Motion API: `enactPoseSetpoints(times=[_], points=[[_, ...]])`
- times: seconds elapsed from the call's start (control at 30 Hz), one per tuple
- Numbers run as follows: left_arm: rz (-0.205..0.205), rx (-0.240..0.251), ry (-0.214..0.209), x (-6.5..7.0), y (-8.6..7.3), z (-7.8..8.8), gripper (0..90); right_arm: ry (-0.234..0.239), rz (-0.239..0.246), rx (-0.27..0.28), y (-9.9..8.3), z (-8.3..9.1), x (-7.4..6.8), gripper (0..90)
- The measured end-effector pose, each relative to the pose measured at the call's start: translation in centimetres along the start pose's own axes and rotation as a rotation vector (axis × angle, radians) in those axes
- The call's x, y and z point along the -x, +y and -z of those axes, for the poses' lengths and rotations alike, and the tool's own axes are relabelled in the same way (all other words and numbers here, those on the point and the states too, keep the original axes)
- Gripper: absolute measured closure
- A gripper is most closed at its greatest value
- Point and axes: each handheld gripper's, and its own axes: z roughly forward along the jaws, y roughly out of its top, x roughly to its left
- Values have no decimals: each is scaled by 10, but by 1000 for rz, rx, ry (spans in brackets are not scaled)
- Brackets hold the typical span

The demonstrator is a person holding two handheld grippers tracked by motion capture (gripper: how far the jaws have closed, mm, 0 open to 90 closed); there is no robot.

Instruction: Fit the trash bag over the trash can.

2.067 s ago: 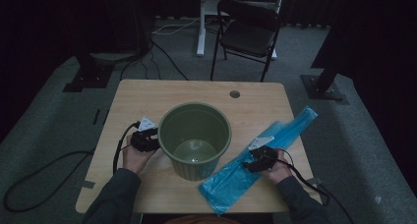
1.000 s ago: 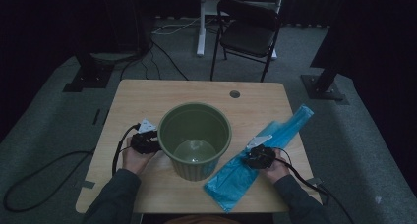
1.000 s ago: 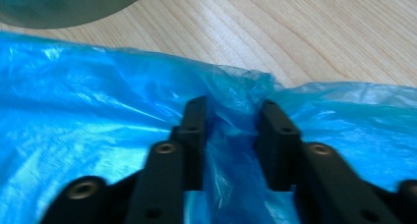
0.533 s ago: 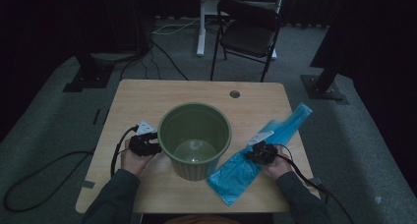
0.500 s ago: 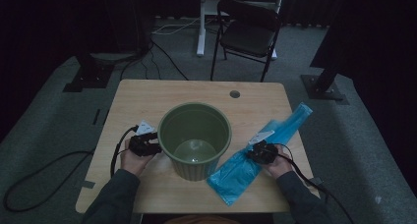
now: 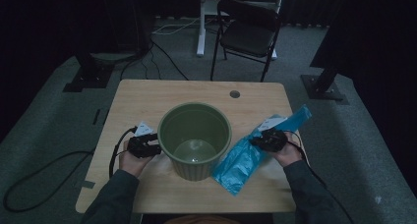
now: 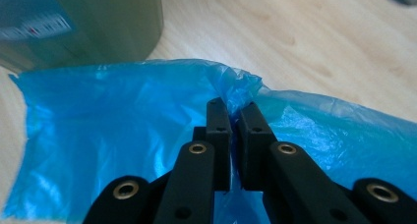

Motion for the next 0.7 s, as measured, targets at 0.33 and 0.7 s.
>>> enactPoseSetpoints(times=[0.33,0.7], points=[[-5,-18,-1,3,-1,1,467,-16,23,48,19,28,7,855],[0,-14,-5,5,-3,7,467,-40,62,63,38,47,8,854]])
